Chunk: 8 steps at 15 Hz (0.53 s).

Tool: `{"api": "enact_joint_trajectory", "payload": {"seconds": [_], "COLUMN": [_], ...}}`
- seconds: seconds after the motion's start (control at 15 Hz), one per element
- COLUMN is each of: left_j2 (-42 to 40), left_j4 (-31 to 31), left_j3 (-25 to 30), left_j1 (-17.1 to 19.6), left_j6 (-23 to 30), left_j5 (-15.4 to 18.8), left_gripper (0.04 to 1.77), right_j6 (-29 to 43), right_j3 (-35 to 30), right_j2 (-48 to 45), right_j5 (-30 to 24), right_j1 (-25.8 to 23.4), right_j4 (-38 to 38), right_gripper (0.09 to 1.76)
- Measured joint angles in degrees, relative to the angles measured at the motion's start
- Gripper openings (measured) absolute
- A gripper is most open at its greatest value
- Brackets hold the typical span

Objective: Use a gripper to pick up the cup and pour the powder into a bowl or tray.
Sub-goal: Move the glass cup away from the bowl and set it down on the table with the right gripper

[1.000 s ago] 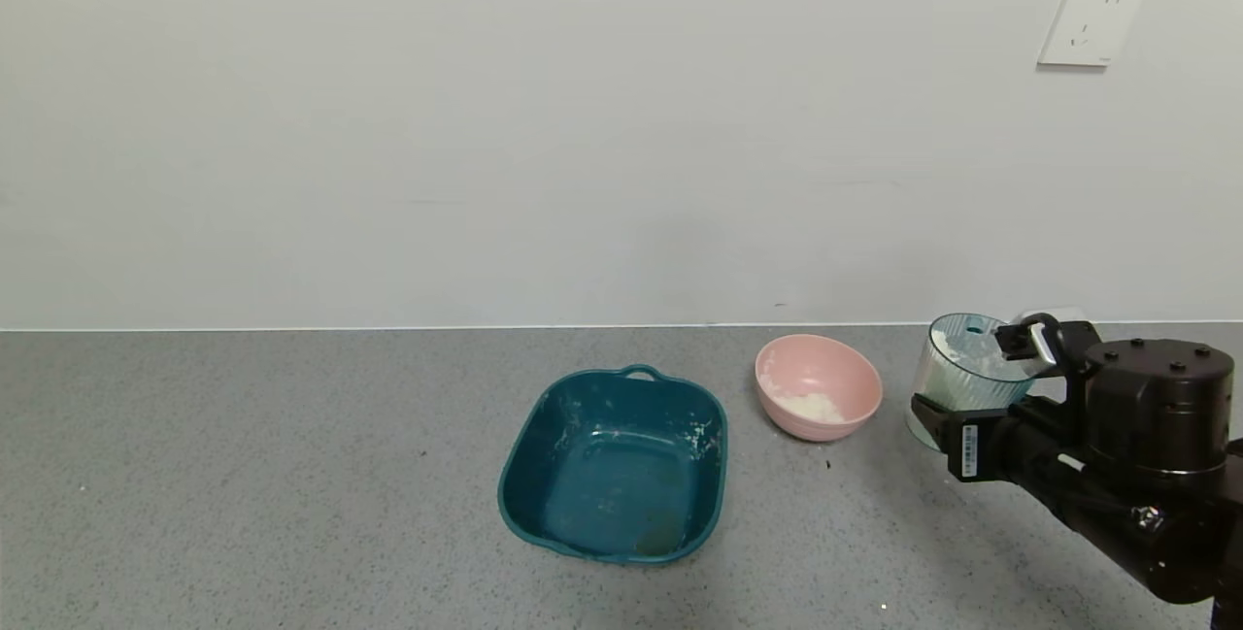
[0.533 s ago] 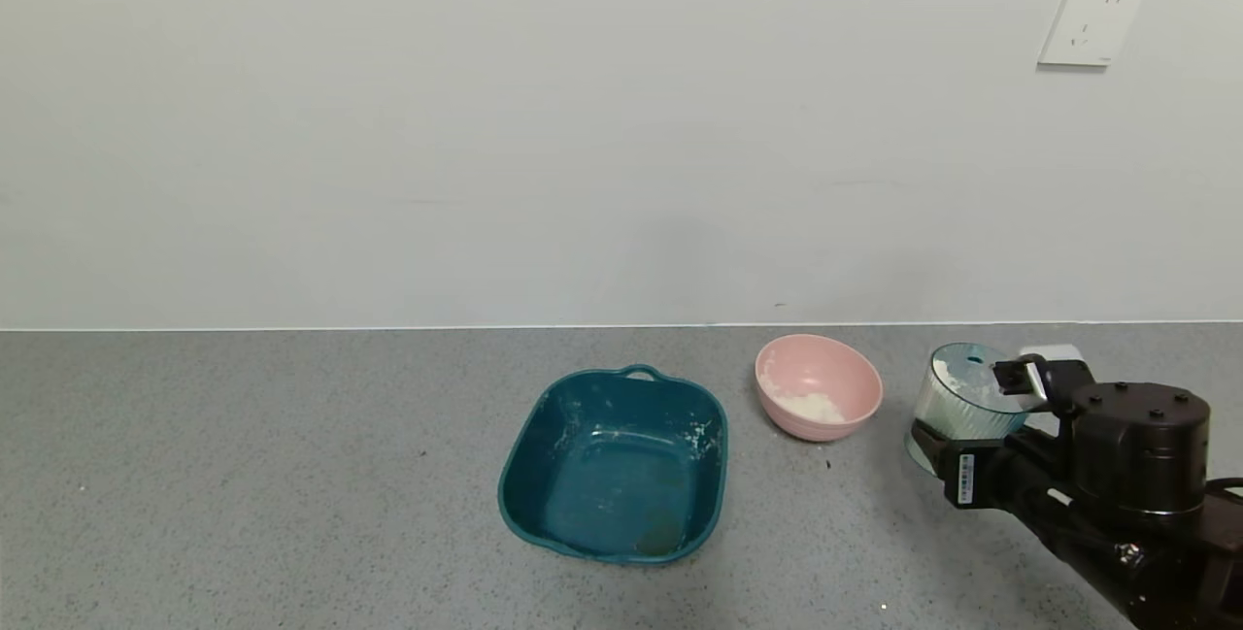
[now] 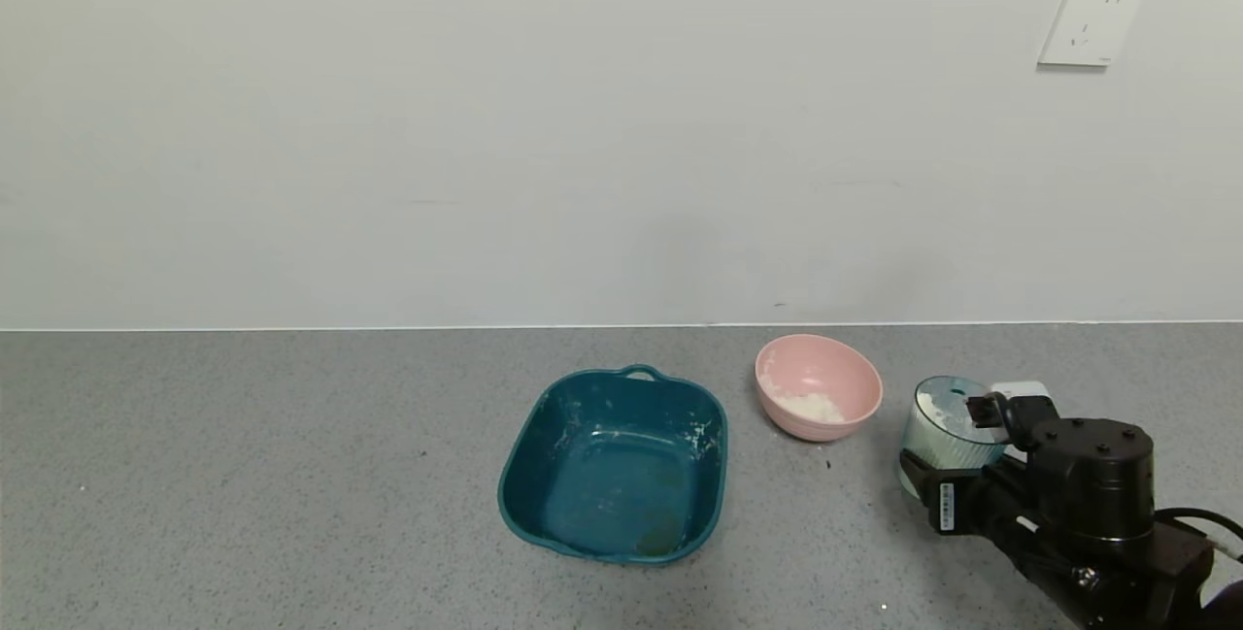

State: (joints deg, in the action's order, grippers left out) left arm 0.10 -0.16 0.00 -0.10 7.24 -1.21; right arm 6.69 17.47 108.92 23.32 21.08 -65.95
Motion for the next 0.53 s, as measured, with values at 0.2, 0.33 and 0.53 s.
{"api": "enact_joint_trajectory", "payload": {"seconds": [0.2, 0.33, 0.53], "left_j2": [0.00, 0.00, 0.00], "left_j4": [0.00, 0.00, 0.00], "left_j3": [0.00, 0.00, 0.00], "left_j1": [0.00, 0.00, 0.00], "left_j6": [-0.02, -0.02, -0.02], "left_j5": [0.02, 0.00, 0.00], "left_gripper": [1.72, 1.72, 1.72], "right_j6": [0.05, 0.06, 0.05], "right_j3": [-0.38, -0.41, -0.39], "right_j2": [1.72, 2.35, 3.17], "right_j5": [0.00, -0.01, 0.00], "right_j1": [0.00, 0.00, 0.00], "right_j4": [-0.11, -0.09, -0.06], "right_gripper": [1.30, 1.30, 1.30]}}
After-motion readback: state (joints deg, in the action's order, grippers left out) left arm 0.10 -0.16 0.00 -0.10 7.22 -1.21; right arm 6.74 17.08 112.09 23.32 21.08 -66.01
